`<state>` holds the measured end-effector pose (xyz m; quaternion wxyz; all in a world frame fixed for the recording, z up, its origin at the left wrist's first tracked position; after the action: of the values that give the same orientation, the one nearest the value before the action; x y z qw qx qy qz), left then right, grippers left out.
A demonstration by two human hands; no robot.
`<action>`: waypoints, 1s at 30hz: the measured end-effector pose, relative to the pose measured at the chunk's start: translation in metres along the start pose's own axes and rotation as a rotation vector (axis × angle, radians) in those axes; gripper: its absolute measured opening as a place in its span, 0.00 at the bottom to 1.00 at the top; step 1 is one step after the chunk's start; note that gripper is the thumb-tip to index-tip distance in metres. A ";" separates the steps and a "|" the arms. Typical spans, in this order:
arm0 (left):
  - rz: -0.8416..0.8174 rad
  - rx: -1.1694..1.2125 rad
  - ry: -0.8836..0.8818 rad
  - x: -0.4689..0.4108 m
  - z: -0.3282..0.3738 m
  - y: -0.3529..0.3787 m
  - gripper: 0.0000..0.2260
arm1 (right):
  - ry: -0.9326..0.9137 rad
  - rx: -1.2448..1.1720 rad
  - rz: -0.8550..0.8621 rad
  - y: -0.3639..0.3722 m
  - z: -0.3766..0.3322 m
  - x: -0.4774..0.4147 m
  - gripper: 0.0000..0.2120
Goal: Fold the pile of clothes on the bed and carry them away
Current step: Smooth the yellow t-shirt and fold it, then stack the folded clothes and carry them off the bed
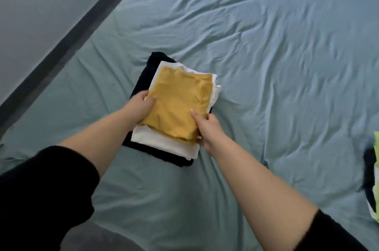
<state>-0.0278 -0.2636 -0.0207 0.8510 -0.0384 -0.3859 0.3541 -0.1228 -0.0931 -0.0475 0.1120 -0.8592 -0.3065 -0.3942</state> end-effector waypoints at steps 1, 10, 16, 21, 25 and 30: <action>-0.001 -0.049 -0.079 -0.005 -0.023 -0.001 0.27 | 0.086 0.047 -0.029 0.007 0.013 -0.007 0.18; 0.182 -0.924 0.466 0.005 -0.086 0.026 0.34 | -0.702 1.369 0.377 0.016 0.041 -0.002 0.29; -0.279 -1.140 0.188 0.010 -0.123 0.047 0.42 | -0.428 1.783 -0.115 -0.010 0.075 -0.014 0.30; -0.205 -0.970 0.318 0.046 -0.107 0.085 0.34 | -0.576 1.338 -0.024 -0.034 0.079 0.014 0.21; -0.281 -0.879 0.404 0.084 -0.095 0.145 0.34 | -0.306 0.897 0.162 -0.105 0.091 0.035 0.10; -0.349 -0.720 0.472 0.121 -0.066 0.238 0.31 | -0.093 0.357 0.285 -0.221 0.096 0.066 0.06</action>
<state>-0.0644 0.0049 -0.0712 0.8950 -0.3455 -0.2806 0.0308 -0.1670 0.1513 -0.0725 0.3024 -0.8775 -0.2519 -0.2741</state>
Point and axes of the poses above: each hand's wrist, its own x-axis away from the middle knuckle, its own y-axis out of the palm, z = x × y, the point moved 2 cm from there along -x, towards the middle knuckle, and after that the axes turned 8 degrees about x, right-handed, at the moved point
